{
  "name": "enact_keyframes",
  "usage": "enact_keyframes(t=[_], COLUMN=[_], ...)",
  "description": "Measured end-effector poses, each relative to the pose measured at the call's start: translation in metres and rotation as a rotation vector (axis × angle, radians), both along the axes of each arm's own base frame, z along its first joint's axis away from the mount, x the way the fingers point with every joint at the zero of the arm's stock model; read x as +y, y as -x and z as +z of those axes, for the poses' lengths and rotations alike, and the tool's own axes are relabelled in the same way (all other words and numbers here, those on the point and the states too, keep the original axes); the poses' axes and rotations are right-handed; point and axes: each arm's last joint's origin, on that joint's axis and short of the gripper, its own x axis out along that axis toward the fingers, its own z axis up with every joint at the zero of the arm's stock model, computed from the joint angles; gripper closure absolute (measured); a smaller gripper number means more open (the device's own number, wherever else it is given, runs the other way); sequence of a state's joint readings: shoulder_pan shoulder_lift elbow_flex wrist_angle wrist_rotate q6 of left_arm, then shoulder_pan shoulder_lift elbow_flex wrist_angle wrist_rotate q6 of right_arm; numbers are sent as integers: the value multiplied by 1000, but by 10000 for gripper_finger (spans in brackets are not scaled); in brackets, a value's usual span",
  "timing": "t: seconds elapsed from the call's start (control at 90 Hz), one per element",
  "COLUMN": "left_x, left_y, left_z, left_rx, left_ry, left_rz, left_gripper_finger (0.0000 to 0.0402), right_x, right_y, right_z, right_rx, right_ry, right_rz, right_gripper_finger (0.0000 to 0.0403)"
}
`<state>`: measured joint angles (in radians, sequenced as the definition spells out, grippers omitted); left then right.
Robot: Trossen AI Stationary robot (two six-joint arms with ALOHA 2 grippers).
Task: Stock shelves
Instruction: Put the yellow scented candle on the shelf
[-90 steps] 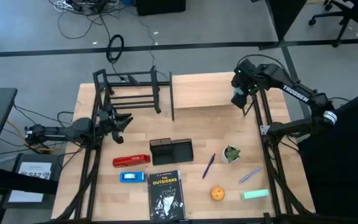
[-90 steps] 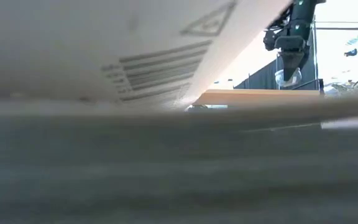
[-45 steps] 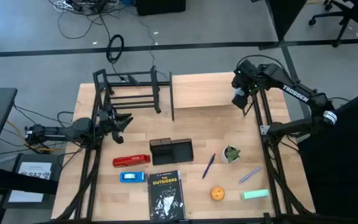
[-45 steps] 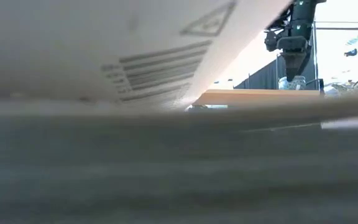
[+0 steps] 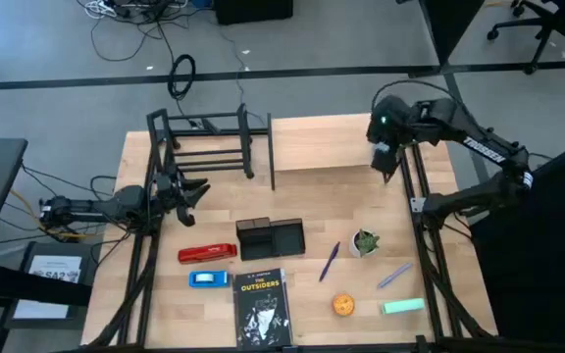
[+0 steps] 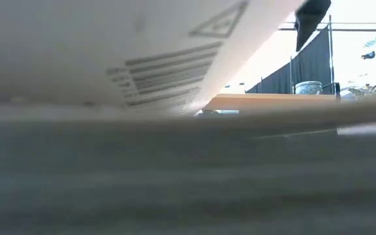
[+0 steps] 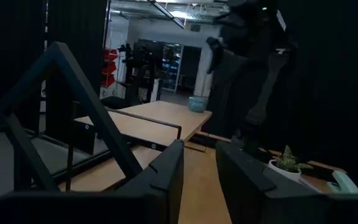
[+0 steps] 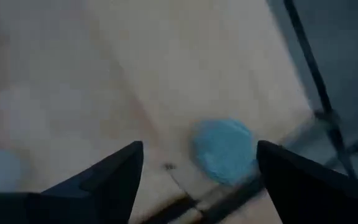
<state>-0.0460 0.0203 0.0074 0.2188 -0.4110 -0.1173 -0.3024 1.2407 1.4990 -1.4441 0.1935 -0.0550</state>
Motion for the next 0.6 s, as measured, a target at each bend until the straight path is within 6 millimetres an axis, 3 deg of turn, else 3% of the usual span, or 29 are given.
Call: enact_keyframes(t=[0.233, 0.356, 0.489, 0.6], left_x=[0, 0, 0, 0], left_y=[0, 0, 0, 0], left_z=[0, 0, 0, 0], left_rx=[-1, 0, 0, 0], left_ry=[0, 0, 0, 0], left_rz=[0, 0, 0, 0], left_gripper_finger=[326, 326, 326, 326], right_x=[94, 140, 177, 202], right_y=[-24, -32, -39, -44], right_z=[-40, -63, -78, -86], right_rx=[-20, -137, -326, -394], right_ry=[-222, -376, -471, -443], right_rz=[285, 303, 405, 487], right_gripper_finger=[135, 135, 130, 122])
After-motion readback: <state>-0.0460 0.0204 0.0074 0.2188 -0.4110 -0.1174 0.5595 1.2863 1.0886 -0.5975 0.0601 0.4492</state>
